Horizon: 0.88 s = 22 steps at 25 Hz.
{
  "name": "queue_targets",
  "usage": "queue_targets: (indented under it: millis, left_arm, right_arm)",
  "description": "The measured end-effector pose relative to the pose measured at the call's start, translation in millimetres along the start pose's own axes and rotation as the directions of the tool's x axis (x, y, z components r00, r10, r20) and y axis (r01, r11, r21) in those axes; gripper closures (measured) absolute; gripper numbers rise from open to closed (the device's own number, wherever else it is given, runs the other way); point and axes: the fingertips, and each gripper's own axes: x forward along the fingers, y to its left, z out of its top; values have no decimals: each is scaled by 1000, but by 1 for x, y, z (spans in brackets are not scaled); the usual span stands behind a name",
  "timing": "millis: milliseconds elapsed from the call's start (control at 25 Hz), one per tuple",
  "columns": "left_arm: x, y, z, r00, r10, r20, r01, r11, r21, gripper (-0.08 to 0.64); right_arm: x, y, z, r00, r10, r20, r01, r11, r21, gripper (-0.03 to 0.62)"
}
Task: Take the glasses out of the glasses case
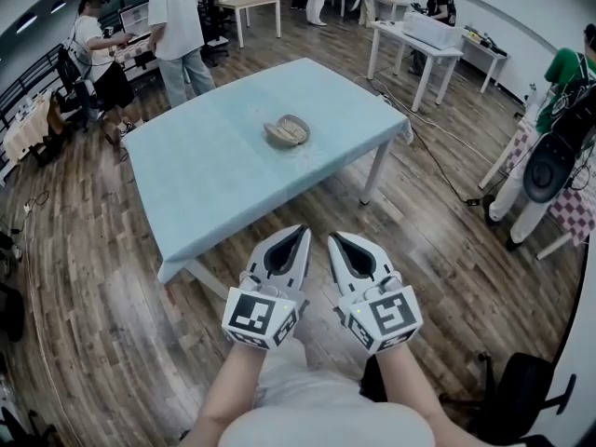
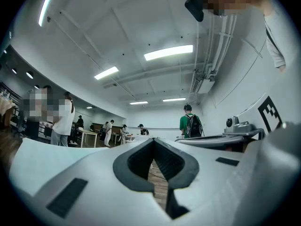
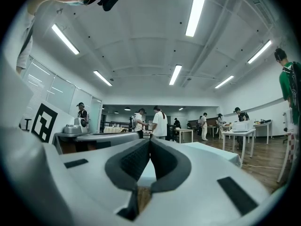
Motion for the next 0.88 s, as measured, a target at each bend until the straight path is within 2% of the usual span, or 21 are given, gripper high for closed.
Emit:
queue_targets:
  millis: [880]
  left_arm:
    - [106,144,-19,997,-69,-41,68,997,-41,552]
  right_arm:
    - [173,-56,-11,997,-64,-33,65,997,31,586]
